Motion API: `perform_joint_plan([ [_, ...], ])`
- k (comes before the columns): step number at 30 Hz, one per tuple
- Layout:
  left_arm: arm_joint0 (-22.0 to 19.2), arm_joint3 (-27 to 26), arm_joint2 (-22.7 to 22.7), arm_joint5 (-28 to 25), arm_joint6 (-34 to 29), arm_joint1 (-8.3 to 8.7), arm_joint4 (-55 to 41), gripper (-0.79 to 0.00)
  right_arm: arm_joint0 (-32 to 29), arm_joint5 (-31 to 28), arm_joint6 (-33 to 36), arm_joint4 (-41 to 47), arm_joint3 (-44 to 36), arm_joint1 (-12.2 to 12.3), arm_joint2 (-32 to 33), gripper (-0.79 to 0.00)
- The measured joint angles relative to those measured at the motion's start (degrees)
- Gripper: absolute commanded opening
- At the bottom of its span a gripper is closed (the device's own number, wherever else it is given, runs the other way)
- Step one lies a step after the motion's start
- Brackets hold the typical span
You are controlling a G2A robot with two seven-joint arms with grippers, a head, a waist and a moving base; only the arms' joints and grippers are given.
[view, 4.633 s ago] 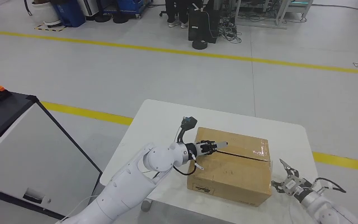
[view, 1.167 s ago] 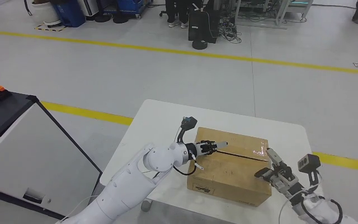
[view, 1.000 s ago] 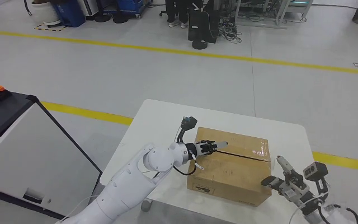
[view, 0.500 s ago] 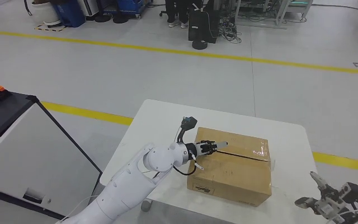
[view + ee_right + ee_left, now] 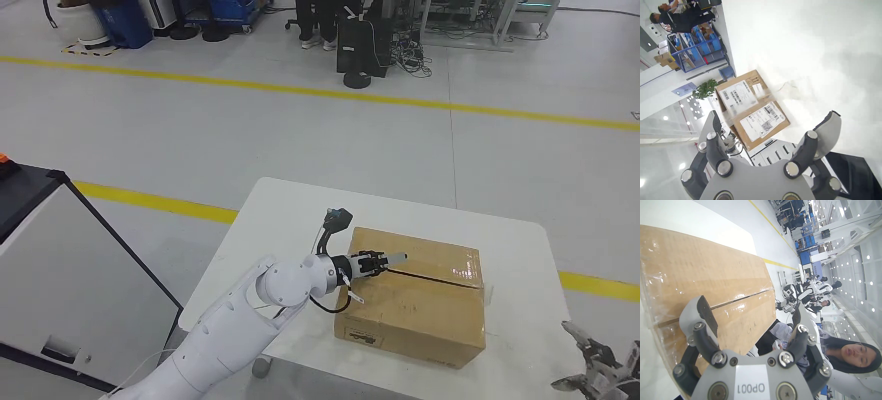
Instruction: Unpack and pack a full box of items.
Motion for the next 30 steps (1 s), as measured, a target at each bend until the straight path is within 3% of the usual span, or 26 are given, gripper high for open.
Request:
perform_joint_plan([
  [6,0.0,0.0,0.0,0.0,0.0,0.0,0.0,0.0,6.45,8.16,3.72,5.59,-0.45,0.63,-3.45,0.0],
  [12,0.0,0.0,0.0,0.0,0.0,0.0,0.0,0.0,14.61,22.64,6.0,3.39,3.88,2.9,-8.18,0.0],
  [30,0.0,0.0,0.0,0.0,0.0,0.0,0.0,0.0,27.16,32.88,-4.6,16.0,12.14,9.93,-24.88,0.0],
])
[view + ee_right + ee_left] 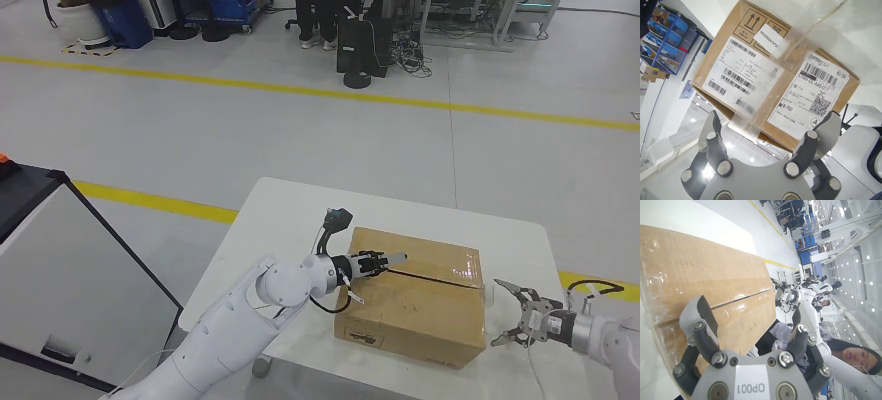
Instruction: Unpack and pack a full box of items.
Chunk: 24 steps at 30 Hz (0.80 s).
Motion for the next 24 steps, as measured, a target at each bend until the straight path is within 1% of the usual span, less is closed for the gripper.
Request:
perform_joint_plan([
  [8,0.0,0.0,0.0,0.0,0.0,0.0,0.0,0.0,4.18,-0.01,0.01,3.26,3.97,2.88,-5.84,0.0],
  [10,0.0,0.0,0.0,0.0,0.0,0.0,0.0,0.0,4.81,-0.13,0.13,3.65,4.49,3.43,-7.14,-0.132],
  [12,0.0,0.0,0.0,0.0,0.0,0.0,0.0,0.0,5.51,-0.34,0.34,4.07,5.18,4.03,-8.56,-0.222],
  [13,0.0,0.0,0.0,0.0,0.0,0.0,0.0,0.0,5.81,-0.44,0.43,4.25,5.52,4.28,-9.14,-0.283],
  [14,0.0,0.0,0.0,0.0,0.0,0.0,0.0,0.0,6.2,-0.59,0.58,4.46,5.97,4.59,-9.88,-0.397],
  [16,0.0,0.0,0.0,0.0,0.0,0.0,0.0,0.0,6.78,-0.84,0.84,4.7,6.64,5.05,-10.99,-0.471],
  [18,0.0,0.0,0.0,0.0,0.0,0.0,0.0,0.0,7.45,-1.2,1.19,4.92,7.41,5.55,-12.2,-0.582],
  [19,0.0,0.0,0.0,0.0,0.0,0.0,0.0,0.0,7.73,-1.35,1.34,4.98,7.75,5.74,-12.69,-0.606],
  [21,0.0,0.0,0.0,0.0,0.0,0.0,0.0,0.0,8.34,-1.72,1.71,5.06,8.46,6.19,-13.76,-0.705],
  [22,0.0,0.0,0.0,0.0,0.0,0.0,0.0,0.0,8.59,-1.88,1.87,5.07,8.76,6.37,-14.17,-0.785],
  [24,0.0,0.0,0.0,0.0,0.0,0.0,0.0,0.0,9.07,-2.33,2.32,5.13,9.47,6.79,-14.93,-0.785],
])
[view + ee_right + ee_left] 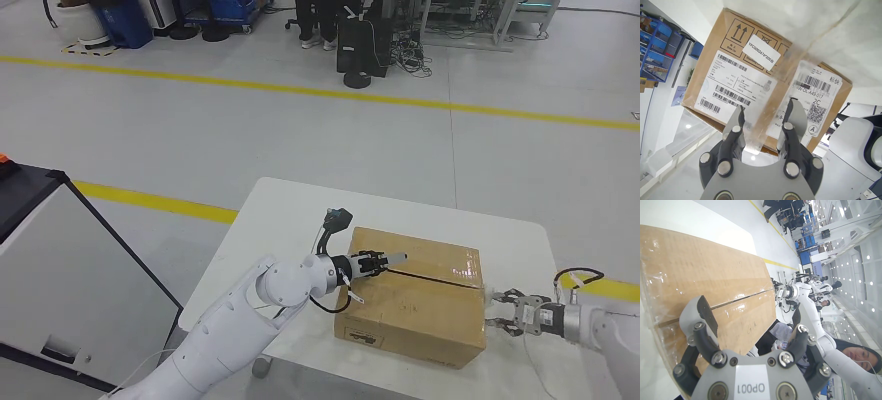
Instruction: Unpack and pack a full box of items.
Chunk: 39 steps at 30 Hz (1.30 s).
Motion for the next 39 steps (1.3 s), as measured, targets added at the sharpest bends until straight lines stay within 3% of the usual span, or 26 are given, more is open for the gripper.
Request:
perform_joint_plan([
  [10,0.0,0.0,0.0,0.0,0.0,0.0,0.0,0.0,-0.58,-3.09,3.08,-1.25,0.48,2.07,0.13,-0.785],
  [22,0.0,0.0,0.0,0.0,0.0,0.0,0.0,0.0,-5.05,-6.0,6.0,-0.15,-3.22,5.87,5.0,-0.785],
  [39,0.0,0.0,0.0,0.0,0.0,0.0,0.0,0.0,-6.18,-4.32,4.32,5.54,-9.41,9.89,8.29,-0.785],
])
